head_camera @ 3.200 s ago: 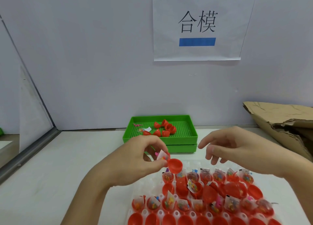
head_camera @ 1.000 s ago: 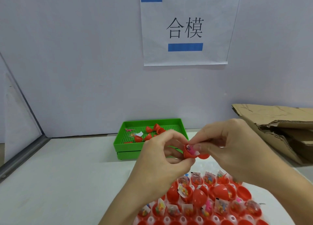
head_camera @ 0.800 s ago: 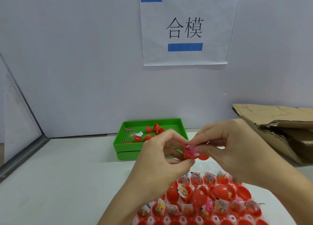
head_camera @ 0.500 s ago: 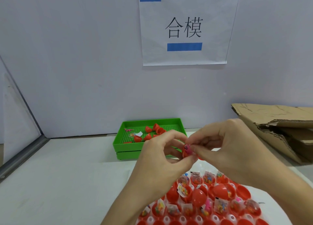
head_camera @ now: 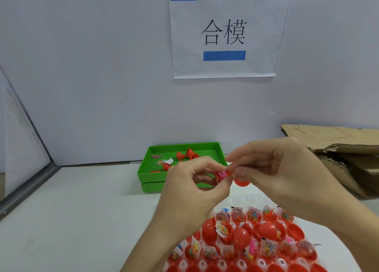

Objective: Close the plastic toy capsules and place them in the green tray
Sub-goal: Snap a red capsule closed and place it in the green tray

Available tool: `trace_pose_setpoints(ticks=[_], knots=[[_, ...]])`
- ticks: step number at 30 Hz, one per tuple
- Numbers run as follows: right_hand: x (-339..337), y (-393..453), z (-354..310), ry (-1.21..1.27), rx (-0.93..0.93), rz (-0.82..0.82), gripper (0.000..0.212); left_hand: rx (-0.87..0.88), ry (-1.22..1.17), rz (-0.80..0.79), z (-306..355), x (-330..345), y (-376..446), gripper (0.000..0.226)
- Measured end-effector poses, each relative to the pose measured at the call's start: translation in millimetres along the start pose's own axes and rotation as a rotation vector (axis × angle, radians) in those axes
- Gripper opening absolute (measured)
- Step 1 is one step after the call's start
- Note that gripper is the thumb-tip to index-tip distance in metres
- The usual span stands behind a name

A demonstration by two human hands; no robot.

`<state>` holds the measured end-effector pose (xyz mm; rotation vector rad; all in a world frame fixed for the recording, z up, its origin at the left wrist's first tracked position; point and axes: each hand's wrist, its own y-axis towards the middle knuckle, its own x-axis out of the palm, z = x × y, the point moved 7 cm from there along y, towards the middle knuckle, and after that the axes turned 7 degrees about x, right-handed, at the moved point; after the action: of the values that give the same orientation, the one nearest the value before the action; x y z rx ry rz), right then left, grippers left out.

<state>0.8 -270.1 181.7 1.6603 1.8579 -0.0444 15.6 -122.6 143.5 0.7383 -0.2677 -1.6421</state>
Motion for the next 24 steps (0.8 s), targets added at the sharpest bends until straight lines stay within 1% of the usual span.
trace_pose_setpoints(ticks=[3, 6, 11, 14, 17, 20, 24], knots=[[-4, 0, 0, -0.001, 0.003, 0.027, 0.028, -0.001, -0.008, -0.006, -1, 0, 0, 0.007], [-10, 1, 0, -0.080, -0.009, 0.061, 0.024, 0.009, -0.001, -0.005, 0, -2, 1, 0.007], [-10, 2, 4, -0.204, 0.001, 0.011, 0.017, 0.008, 0.017, -0.030, 1, -1, 0, 0.009], [-5, 1, 1, -0.186, -0.022, -0.033, 0.016, 0.005, 0.031, -0.034, 2, -2, 0, 0.017], [-3, 0, -2, -0.127, -0.045, -0.034, 0.011, 0.051, 0.080, -0.057, 8, -1, 0, 0.023], [0, -1, -5, -0.228, -0.069, 0.006, 0.006, 0.090, 0.138, -0.053, 12, 0, -1, 0.016], [1, 0, -5, -0.274, -0.068, 0.053, 0.013, 0.102, 0.155, -0.053, 13, 2, -1, 0.014]])
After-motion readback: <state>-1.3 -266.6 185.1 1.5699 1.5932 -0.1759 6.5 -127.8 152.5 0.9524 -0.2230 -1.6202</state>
